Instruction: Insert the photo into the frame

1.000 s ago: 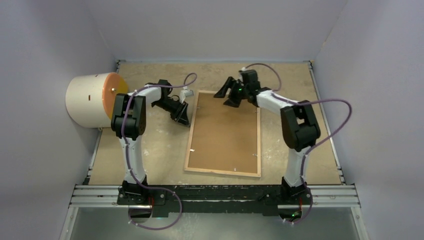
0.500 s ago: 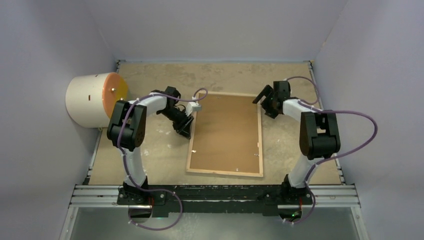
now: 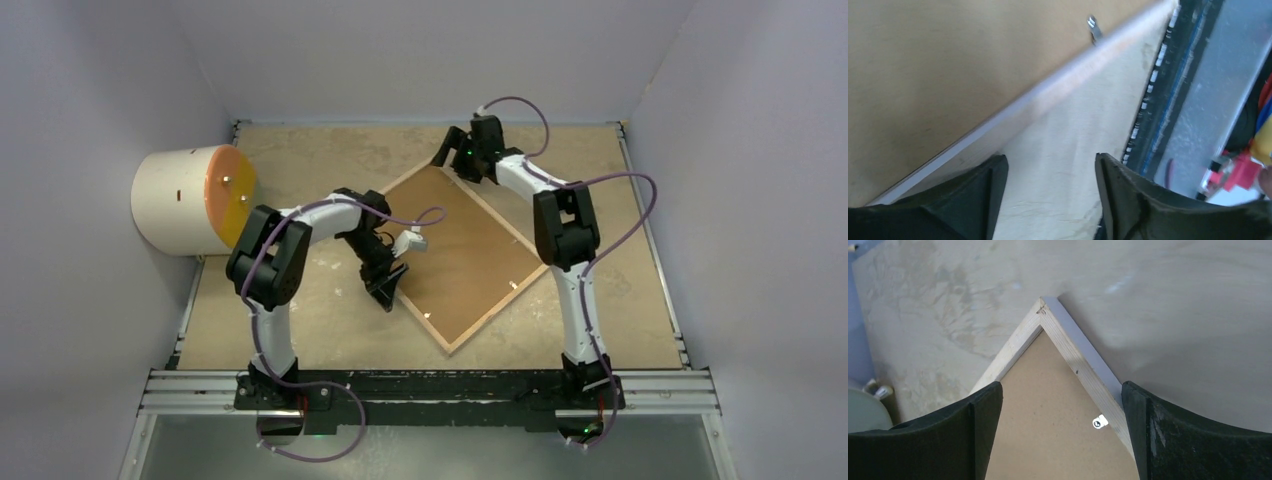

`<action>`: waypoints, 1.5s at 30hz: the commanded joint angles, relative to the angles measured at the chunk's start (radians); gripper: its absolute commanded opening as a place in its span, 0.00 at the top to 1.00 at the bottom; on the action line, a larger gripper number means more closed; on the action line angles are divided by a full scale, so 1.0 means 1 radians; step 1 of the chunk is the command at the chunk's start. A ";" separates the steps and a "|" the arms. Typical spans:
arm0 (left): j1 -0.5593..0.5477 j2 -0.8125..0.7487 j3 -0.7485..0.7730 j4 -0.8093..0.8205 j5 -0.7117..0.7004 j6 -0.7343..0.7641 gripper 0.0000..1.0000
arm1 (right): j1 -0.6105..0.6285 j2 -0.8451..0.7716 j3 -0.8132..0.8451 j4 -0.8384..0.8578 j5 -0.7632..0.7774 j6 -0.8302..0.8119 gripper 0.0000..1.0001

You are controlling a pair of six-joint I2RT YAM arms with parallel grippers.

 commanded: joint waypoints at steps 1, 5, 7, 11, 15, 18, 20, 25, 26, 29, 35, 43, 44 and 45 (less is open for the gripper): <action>-0.065 -0.019 0.083 0.013 0.048 0.109 0.25 | 0.083 -0.036 0.137 -0.244 -0.107 -0.035 0.08; -0.031 -0.061 0.169 -0.161 0.009 0.209 0.16 | 0.000 -0.167 0.051 -0.291 0.067 -0.062 0.01; 0.016 -0.067 0.244 -0.245 0.013 0.260 0.14 | -0.045 -0.267 -0.059 -0.278 0.107 -0.052 0.01; 0.148 -0.042 0.415 -0.251 -0.039 0.226 0.12 | -0.102 -0.485 -0.359 -0.220 0.129 -0.019 0.01; 0.256 0.028 0.504 0.053 -0.247 -0.033 0.24 | -0.114 -0.701 -0.626 -0.221 0.111 0.008 0.01; 0.309 0.134 0.580 0.147 -0.356 -0.148 0.41 | -0.116 -0.842 -0.829 -0.214 0.076 0.028 0.01; 0.318 0.183 0.596 0.188 -0.409 -0.173 0.46 | -0.116 -0.920 -0.923 -0.229 0.059 0.033 0.01; 0.319 0.250 0.533 0.260 -0.479 -0.178 0.56 | -0.119 -1.056 -1.117 -0.232 -0.028 0.067 0.01; 0.319 0.260 0.523 0.257 -0.476 -0.176 0.57 | -0.119 -1.073 -1.154 -0.213 -0.050 0.078 0.01; 0.318 0.263 0.464 0.243 -0.409 -0.153 0.60 | -0.120 -1.084 -1.232 -0.135 -0.110 0.117 0.01; 0.285 0.190 0.312 0.151 -0.282 -0.034 0.64 | -0.138 -0.964 -1.153 -0.120 -0.098 0.079 0.01; 0.244 0.067 0.119 0.071 -0.216 0.082 0.68 | -0.237 -0.909 -0.977 -0.238 -0.048 -0.026 0.01; 0.244 0.059 0.102 0.076 -0.222 0.084 0.68 | -0.245 -0.923 -0.964 -0.256 -0.043 -0.034 0.01; 0.246 0.053 0.087 0.079 -0.228 0.088 0.69 | -0.252 -0.944 -0.954 -0.281 -0.043 -0.042 0.01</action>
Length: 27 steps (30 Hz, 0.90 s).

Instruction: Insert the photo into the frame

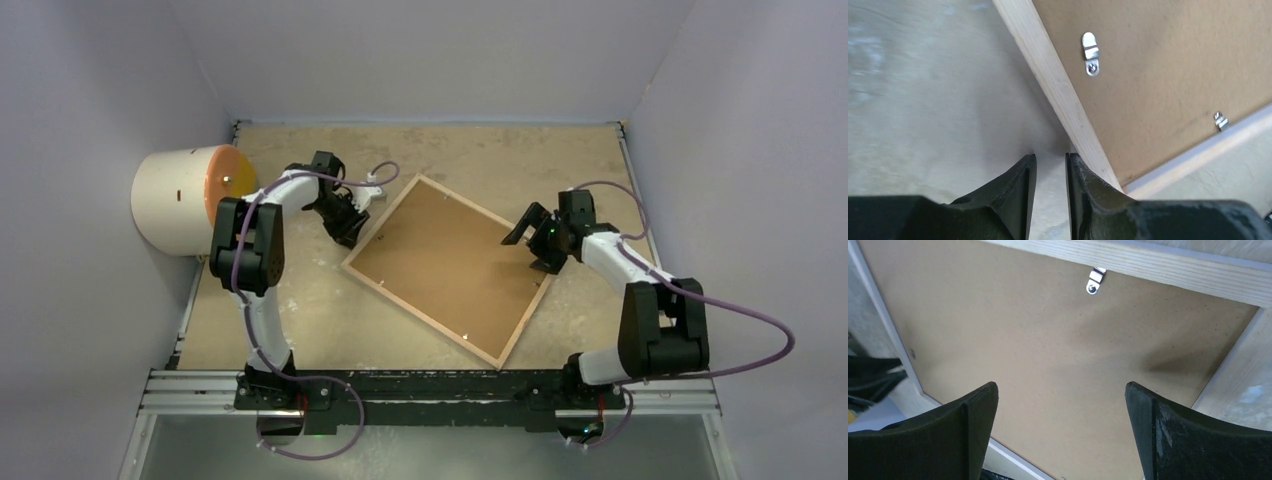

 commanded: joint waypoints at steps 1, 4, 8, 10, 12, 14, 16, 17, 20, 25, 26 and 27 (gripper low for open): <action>-0.021 -0.017 -0.100 -0.105 0.053 0.056 0.69 | -0.037 -0.072 0.086 -0.116 0.026 -0.072 0.01; -0.022 -0.030 -0.127 -0.131 0.083 0.086 0.71 | -0.062 -0.119 0.097 -0.177 0.031 -0.095 0.01; -0.043 -0.064 -0.151 -0.219 0.175 0.168 0.72 | -0.070 -0.158 0.080 -0.166 -0.014 -0.116 0.02; -0.051 -0.075 -0.149 -0.273 0.223 0.233 0.71 | -0.053 -0.156 0.074 -0.118 -0.031 -0.091 0.05; -0.051 -0.076 -0.130 -0.321 0.267 0.271 0.71 | 0.001 -0.133 0.074 -0.061 -0.055 -0.052 0.09; -0.039 -0.068 -0.088 -0.330 0.285 0.262 0.71 | 0.097 -0.076 0.131 -0.040 -0.023 -0.025 0.10; -0.005 -0.043 -0.031 -0.333 0.317 0.237 0.71 | 0.188 -0.003 0.186 -0.003 -0.027 0.013 0.11; 0.014 -0.023 0.003 -0.339 0.343 0.223 0.71 | 0.229 0.047 0.215 0.019 -0.034 0.032 0.12; 0.062 0.030 0.084 -0.346 0.406 0.172 0.70 | 0.340 0.147 0.299 0.074 -0.037 0.086 0.15; 0.068 0.085 0.102 -0.327 0.509 0.130 0.66 | 0.484 0.310 0.415 0.167 -0.054 0.180 0.24; 0.064 0.099 0.100 -0.326 0.516 0.129 0.66 | 0.503 0.339 0.432 0.180 -0.056 0.196 0.27; 0.063 0.112 0.097 -0.322 0.517 0.127 0.66 | 0.519 0.365 0.448 0.195 -0.059 0.209 0.30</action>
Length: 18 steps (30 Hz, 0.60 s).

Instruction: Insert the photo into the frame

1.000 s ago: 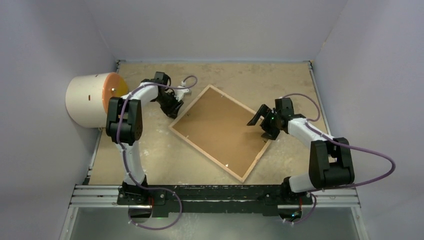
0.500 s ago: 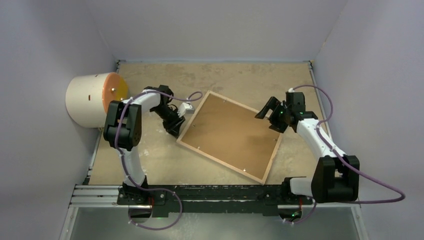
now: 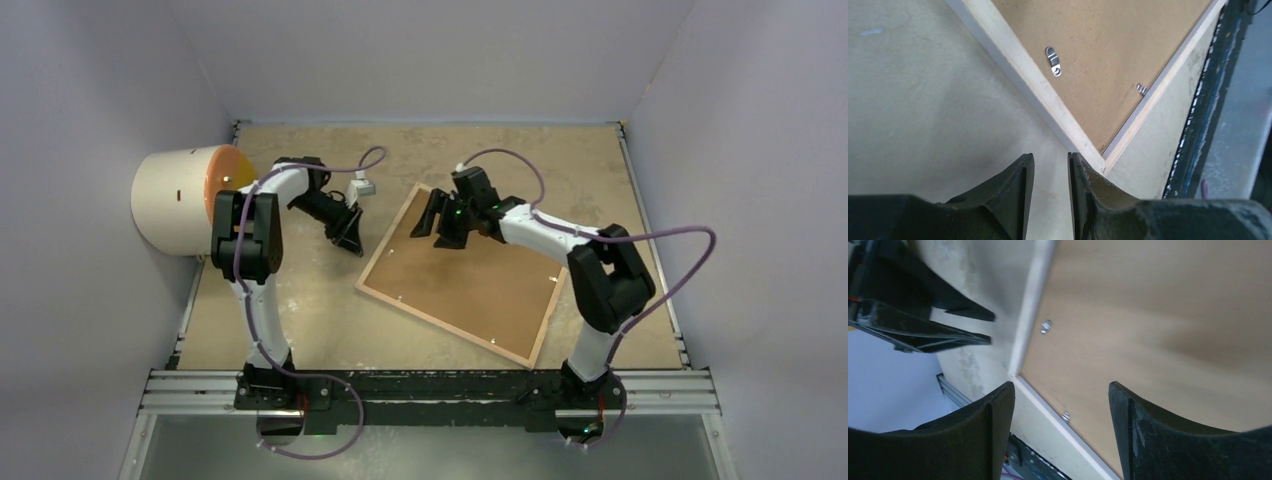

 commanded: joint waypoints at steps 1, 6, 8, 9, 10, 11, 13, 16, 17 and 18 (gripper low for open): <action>-0.016 0.058 0.008 -0.005 0.126 -0.022 0.67 | 0.079 0.094 0.095 0.100 -0.026 0.107 0.32; -0.018 0.085 -0.019 -0.014 0.159 0.006 0.69 | 0.124 0.201 0.137 0.159 -0.032 0.155 0.42; -0.018 0.086 -0.027 -0.003 0.148 0.006 0.71 | 0.136 0.233 0.154 0.174 -0.031 0.167 0.45; -0.018 0.086 -0.032 0.002 0.144 0.005 0.72 | 0.140 0.248 0.163 0.177 -0.031 0.171 0.46; -0.018 0.086 -0.037 0.006 0.142 0.004 0.72 | 0.142 0.263 0.175 0.181 -0.034 0.174 0.47; -0.018 0.086 -0.041 0.010 0.140 0.004 0.73 | 0.143 0.276 0.183 0.186 -0.037 0.179 0.48; -0.018 0.084 -0.050 0.018 0.136 0.002 0.74 | 0.144 0.299 0.195 0.196 -0.045 0.190 0.50; -0.019 0.079 -0.063 0.032 0.128 -0.007 0.75 | 0.146 0.327 0.209 0.203 -0.056 0.199 0.52; -0.018 0.077 -0.066 0.037 0.125 -0.010 0.75 | 0.146 0.332 0.213 0.205 -0.060 0.201 0.52; -0.018 0.075 -0.068 0.039 0.123 -0.010 0.75 | 0.147 0.336 0.214 0.206 -0.062 0.204 0.53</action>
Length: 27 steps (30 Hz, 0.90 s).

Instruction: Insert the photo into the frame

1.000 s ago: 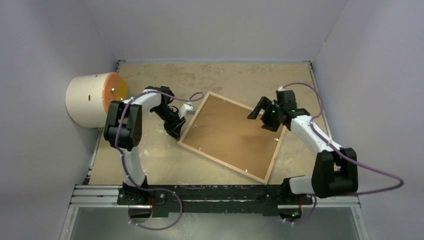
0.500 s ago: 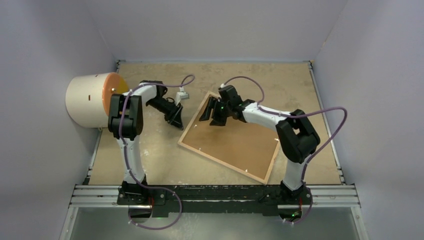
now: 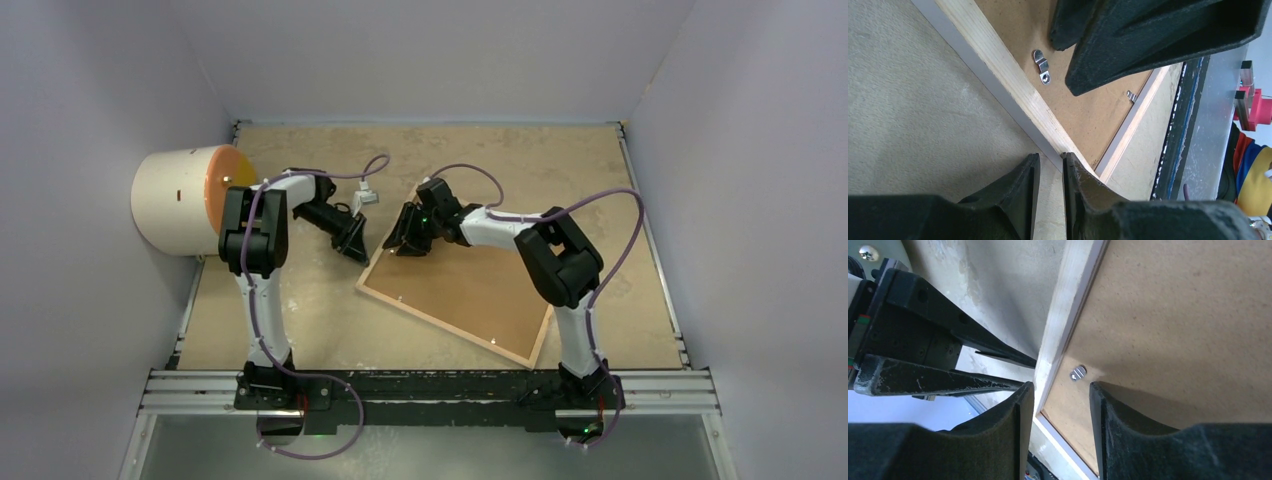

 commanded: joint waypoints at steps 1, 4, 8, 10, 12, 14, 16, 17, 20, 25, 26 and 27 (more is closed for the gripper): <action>-0.002 -0.015 -0.024 0.028 0.021 0.001 0.75 | 0.005 0.013 0.042 0.031 -0.030 0.030 0.54; -0.002 -0.017 -0.026 0.034 0.015 -0.003 0.75 | 0.005 0.022 0.047 0.033 -0.033 0.031 0.55; -0.002 -0.020 -0.026 0.036 0.016 -0.003 0.75 | 0.005 0.038 0.055 0.037 -0.036 0.036 0.56; -0.002 -0.021 -0.026 0.036 0.016 -0.003 0.75 | 0.005 0.045 0.057 0.043 -0.041 0.042 0.57; -0.002 -0.023 -0.026 0.037 0.013 -0.002 0.76 | 0.005 0.050 0.059 0.049 -0.042 0.046 0.57; -0.002 -0.024 -0.026 0.039 0.007 -0.003 0.76 | 0.005 0.057 0.062 0.053 -0.045 0.051 0.58; -0.002 -0.024 -0.026 0.039 0.008 -0.003 0.76 | 0.005 0.063 0.067 0.058 -0.052 0.056 0.59; -0.002 -0.024 -0.026 0.040 0.009 -0.003 0.76 | 0.005 0.066 0.068 0.061 -0.057 0.060 0.59; -0.002 -0.023 -0.026 0.043 0.009 -0.003 0.76 | 0.007 0.078 0.077 0.071 -0.070 0.070 0.60; -0.003 -0.024 -0.025 0.044 0.007 -0.005 0.76 | 0.014 0.092 0.091 0.080 -0.086 0.084 0.61; -0.003 -0.024 -0.025 0.044 0.007 -0.005 0.76 | 0.015 0.094 0.092 0.082 -0.088 0.087 0.61; -0.004 -0.026 -0.025 0.044 0.007 -0.004 0.76 | 0.015 0.095 0.094 0.082 -0.091 0.088 0.62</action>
